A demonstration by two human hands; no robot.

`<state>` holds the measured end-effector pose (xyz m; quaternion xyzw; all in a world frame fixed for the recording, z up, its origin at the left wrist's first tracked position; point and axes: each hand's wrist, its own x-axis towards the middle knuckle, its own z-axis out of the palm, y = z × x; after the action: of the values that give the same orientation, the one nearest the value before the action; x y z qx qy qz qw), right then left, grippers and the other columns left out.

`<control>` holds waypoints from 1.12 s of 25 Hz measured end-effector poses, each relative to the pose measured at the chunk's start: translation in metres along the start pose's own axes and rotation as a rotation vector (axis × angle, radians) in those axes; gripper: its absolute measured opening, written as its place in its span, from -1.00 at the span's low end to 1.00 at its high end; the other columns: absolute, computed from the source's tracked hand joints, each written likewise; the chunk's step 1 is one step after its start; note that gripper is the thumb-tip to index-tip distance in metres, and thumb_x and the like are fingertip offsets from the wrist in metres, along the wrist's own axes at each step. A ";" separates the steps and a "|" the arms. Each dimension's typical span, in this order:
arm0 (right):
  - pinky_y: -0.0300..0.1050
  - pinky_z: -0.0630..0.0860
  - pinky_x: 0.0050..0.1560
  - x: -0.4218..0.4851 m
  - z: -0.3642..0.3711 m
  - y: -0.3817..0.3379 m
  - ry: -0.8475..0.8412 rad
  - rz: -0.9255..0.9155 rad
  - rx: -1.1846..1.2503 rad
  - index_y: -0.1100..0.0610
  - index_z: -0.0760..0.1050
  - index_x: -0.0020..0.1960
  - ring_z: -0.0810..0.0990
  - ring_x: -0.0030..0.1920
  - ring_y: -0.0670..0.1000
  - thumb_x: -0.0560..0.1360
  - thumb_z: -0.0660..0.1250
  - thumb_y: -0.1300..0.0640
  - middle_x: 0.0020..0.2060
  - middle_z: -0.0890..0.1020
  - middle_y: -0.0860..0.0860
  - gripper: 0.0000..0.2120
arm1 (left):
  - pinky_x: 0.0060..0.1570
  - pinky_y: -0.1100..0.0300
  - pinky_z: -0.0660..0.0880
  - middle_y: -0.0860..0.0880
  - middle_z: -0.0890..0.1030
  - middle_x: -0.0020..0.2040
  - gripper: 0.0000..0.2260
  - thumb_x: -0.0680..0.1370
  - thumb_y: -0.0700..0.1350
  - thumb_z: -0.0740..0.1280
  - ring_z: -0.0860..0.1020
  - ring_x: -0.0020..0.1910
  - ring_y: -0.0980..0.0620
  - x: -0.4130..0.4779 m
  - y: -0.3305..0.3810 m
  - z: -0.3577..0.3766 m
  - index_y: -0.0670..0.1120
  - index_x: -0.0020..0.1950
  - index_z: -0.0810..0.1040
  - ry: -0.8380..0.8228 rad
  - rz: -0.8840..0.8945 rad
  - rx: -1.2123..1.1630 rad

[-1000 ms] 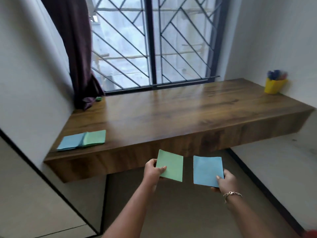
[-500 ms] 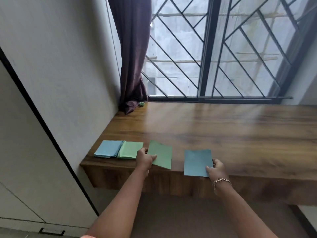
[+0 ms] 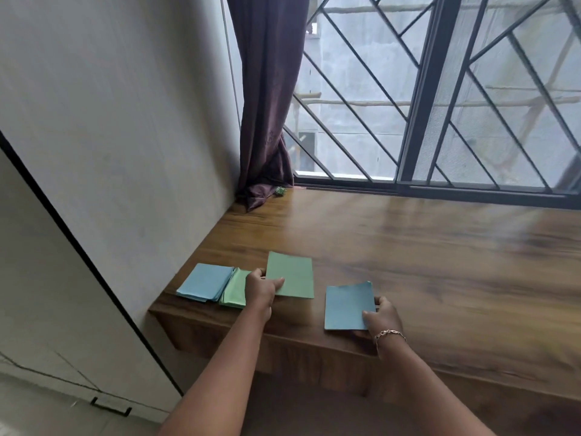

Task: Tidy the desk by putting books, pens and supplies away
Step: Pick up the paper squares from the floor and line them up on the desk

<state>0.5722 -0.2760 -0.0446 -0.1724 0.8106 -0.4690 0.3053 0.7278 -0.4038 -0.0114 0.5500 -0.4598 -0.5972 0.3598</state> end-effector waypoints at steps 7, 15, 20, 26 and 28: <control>0.12 0.63 -0.34 -0.003 0.054 -0.024 -0.075 -0.026 -0.040 0.18 0.40 -0.01 0.64 -0.21 0.18 0.39 0.25 0.37 -0.03 0.59 0.19 -0.79 | -0.46 0.22 0.55 -0.20 0.52 0.00 -0.71 0.49 -0.41 0.31 0.53 -0.24 -0.02 0.000 0.032 -0.004 -0.32 0.20 0.43 -0.038 0.008 -0.094; -0.11 0.51 0.03 -0.002 0.076 -0.034 -0.101 -0.131 -0.461 0.13 0.39 0.17 0.63 0.02 0.15 0.42 0.33 0.09 0.03 0.64 0.14 -0.65 | -0.48 0.22 0.56 -0.24 0.55 0.06 -0.72 0.48 -0.41 0.32 0.54 -0.22 -0.04 0.004 0.033 -0.029 -0.35 0.19 0.45 0.019 0.001 -0.104; -0.12 0.46 0.06 -0.004 0.074 -0.040 -0.129 -0.225 -0.693 0.14 0.37 0.23 0.56 0.15 0.14 0.46 0.31 -0.05 0.14 0.59 0.14 -0.58 | -0.29 0.12 0.56 -0.27 0.56 0.13 -0.70 0.48 -0.40 0.32 0.54 -0.06 -0.12 0.007 0.032 -0.035 -0.33 0.21 0.45 0.027 0.004 -0.108; -0.07 0.47 -0.25 0.011 0.040 -0.053 -0.157 -0.108 -0.042 0.27 0.49 -0.13 0.59 -0.31 0.12 0.53 0.24 -0.03 -0.29 0.61 0.18 -0.66 | -0.48 0.21 0.57 -0.22 0.53 0.01 -0.68 0.48 -0.41 0.32 0.54 -0.18 -0.07 0.001 0.017 -0.010 -0.34 0.23 0.42 -0.080 -0.038 -0.102; -0.18 0.52 -0.48 0.013 0.028 -0.055 -0.247 -0.014 0.282 0.24 0.44 -0.22 0.54 -0.53 0.00 0.51 0.31 0.05 -0.40 0.55 0.12 -0.74 | -0.51 0.23 0.55 -0.24 0.53 0.01 -0.67 0.47 -0.42 0.32 0.54 -0.22 -0.06 -0.005 0.009 0.009 -0.35 0.22 0.41 -0.139 -0.054 -0.077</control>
<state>0.5802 -0.3291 -0.0123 -0.1896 0.6920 -0.5555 0.4203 0.7192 -0.4007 -0.0014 0.5050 -0.4454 -0.6608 0.3316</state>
